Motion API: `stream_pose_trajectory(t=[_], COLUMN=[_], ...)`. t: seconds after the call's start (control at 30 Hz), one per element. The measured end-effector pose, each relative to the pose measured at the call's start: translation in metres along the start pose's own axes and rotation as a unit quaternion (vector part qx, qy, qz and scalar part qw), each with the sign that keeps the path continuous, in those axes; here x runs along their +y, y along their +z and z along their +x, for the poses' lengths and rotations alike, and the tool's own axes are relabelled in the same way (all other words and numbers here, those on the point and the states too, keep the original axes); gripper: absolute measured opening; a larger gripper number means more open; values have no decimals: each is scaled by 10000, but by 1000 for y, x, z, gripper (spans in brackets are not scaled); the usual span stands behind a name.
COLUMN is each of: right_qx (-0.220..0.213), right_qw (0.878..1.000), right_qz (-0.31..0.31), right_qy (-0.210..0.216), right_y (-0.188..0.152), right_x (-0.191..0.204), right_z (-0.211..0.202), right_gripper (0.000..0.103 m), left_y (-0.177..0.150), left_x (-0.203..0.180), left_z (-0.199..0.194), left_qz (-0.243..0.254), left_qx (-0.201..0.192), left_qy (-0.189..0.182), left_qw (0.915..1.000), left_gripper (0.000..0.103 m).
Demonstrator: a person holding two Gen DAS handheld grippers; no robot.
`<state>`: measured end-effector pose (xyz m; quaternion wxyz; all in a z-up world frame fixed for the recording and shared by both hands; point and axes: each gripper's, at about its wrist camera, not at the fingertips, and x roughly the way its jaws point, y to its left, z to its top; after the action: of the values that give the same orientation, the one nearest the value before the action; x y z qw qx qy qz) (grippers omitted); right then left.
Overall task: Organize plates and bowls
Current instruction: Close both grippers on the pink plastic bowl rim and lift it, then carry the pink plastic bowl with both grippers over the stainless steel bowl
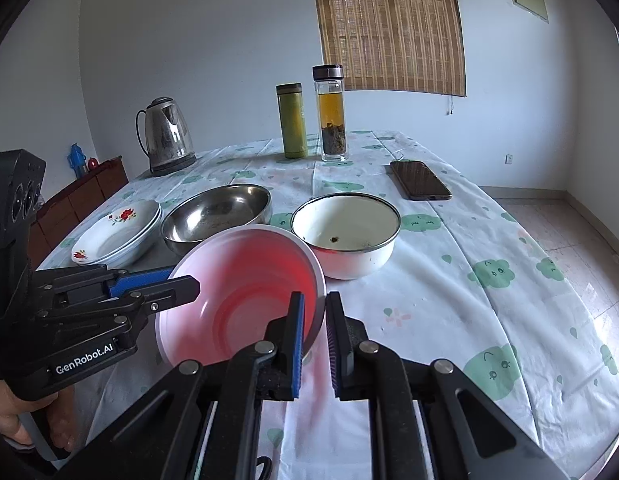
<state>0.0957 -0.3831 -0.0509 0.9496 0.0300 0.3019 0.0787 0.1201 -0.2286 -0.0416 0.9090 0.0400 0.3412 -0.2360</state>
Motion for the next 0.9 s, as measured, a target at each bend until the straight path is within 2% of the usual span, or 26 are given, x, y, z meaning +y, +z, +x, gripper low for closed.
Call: stream_pose_trajectory(t=[0.47, 0.9], right_qx=[-269, -431], right_qw=[9996, 9986], right_qz=[-50, -226], right_qy=[63, 191], right_y=[7, 23], right_x=[9, 20], right_z=[-11, -18], right_gripper=[12, 12], left_y=[3, 27], left_x=[3, 17], left_z=[-11, -32], left_qz=[28, -47], left_qx=[-250, -608], left_qy=[14, 90], left_qw=[9997, 9981], left_gripper=[15, 15])
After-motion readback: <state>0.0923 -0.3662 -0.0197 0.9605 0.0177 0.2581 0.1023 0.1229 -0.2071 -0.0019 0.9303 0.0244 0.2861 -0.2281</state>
